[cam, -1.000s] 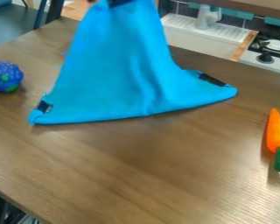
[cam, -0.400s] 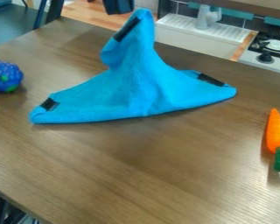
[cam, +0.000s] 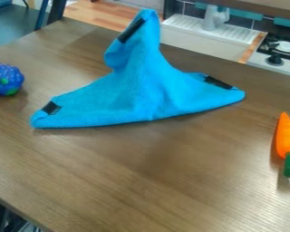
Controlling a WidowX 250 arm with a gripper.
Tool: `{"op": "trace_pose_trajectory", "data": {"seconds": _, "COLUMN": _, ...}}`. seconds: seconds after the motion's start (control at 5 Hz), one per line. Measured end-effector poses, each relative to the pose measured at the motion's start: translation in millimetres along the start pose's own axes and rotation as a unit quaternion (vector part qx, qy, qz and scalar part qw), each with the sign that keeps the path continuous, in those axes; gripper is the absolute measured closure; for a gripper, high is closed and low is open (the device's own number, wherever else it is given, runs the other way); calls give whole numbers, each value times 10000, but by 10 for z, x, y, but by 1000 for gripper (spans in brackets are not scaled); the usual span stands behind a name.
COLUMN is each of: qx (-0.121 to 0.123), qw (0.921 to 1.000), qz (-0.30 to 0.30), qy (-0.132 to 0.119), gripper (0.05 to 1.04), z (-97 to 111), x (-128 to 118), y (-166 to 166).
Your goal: Fold the cloth from bottom right to top left
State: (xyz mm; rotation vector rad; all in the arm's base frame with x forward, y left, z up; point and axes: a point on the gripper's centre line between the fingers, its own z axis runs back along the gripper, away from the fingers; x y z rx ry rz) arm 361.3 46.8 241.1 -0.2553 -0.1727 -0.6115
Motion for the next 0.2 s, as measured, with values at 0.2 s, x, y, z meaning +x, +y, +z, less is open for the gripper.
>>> {"op": "trace_pose_trajectory", "data": {"seconds": 0.2, "qx": 48, "qw": 9975, "qz": -669, "qy": 205, "gripper": 85, "z": -80, "x": -42, "y": -623}}
